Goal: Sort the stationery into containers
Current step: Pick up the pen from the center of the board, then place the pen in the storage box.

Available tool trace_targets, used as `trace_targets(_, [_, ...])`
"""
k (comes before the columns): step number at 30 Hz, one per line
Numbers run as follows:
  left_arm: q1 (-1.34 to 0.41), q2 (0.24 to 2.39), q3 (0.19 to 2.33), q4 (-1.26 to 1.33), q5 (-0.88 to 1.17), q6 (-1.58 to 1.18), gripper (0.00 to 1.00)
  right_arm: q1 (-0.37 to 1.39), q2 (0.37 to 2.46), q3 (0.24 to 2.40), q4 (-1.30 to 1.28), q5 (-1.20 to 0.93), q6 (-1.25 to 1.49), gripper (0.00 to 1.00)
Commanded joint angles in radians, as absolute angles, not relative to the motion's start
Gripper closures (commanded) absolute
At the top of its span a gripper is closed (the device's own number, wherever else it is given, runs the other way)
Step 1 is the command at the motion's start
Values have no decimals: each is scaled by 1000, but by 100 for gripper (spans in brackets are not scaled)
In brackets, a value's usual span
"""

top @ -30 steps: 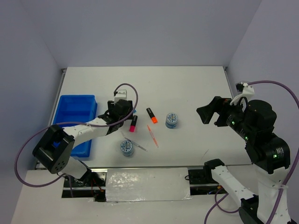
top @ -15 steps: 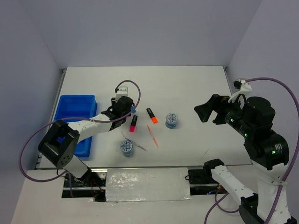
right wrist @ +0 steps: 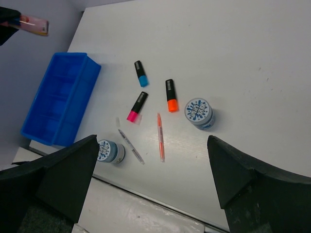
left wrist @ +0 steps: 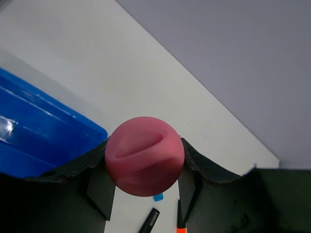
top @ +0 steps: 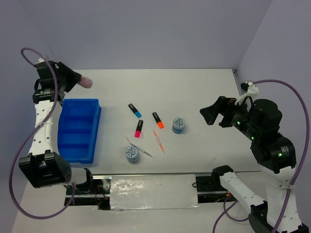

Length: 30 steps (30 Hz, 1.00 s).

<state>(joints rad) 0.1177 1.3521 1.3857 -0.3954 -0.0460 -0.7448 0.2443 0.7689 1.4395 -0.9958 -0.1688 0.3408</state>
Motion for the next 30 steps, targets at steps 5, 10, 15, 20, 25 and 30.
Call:
trace_targets(5, [322,1416,1315,-522,365,-871,100,250,790,1411,-891,-233,359,0])
trace_targets(10, [414,1470,1229,-451,438,-917,100,249,795,1410,-871,-245,359,0])
trace_targets(15, [474,1493,1174,-377,425,-925,100,250,788,1397,-871,-255,356,0])
trace_targets(20, [494,1526,1155,-357,414,-904,100,250,790,1396,-868,-250,353,0])
trace_targets(25, [497,1569,1161,-383,397,-884,47,250,811,1399,-862,-261,351,0])
trace_targets(30, [502,1562,1190,-449,312,-880,1,250,838,1408,-848,-270,348,0])
